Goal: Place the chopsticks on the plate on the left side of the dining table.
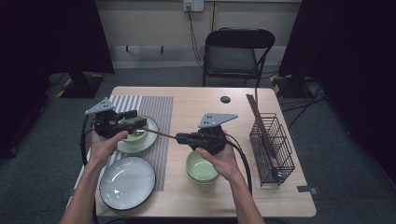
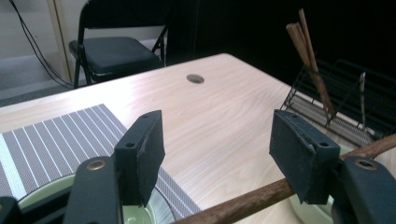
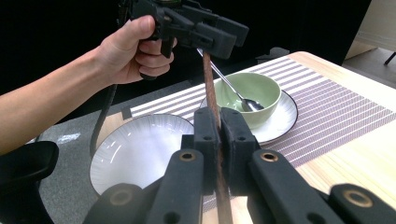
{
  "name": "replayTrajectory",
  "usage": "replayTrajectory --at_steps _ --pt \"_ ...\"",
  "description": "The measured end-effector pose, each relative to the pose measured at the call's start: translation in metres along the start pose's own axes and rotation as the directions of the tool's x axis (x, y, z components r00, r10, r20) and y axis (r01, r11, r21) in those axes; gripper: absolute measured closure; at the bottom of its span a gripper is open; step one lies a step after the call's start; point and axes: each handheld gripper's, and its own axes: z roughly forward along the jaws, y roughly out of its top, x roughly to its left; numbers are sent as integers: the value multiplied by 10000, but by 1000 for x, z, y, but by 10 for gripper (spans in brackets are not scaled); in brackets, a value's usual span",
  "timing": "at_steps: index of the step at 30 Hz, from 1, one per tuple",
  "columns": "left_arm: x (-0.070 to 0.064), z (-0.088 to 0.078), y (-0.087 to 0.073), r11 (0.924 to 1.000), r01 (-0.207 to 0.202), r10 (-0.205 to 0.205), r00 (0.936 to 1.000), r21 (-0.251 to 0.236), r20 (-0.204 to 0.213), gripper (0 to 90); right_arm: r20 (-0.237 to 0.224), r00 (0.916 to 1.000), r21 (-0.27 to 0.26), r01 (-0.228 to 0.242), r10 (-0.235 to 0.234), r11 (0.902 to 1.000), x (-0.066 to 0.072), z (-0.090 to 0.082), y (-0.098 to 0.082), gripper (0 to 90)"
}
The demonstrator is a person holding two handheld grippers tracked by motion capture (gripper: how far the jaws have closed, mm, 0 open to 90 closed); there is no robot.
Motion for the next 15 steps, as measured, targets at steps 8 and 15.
replayTrajectory --at_steps 8,15 --pt "-2 4 -1 9999 -141 140 9995 35 281 348 113 9999 78 -127 126 9999 -3 -2 -1 858" --pt "-12 0 6 9964 -836 844 9945 -156 627 339 373 9984 215 -426 418 9989 -8 2 -6 858"
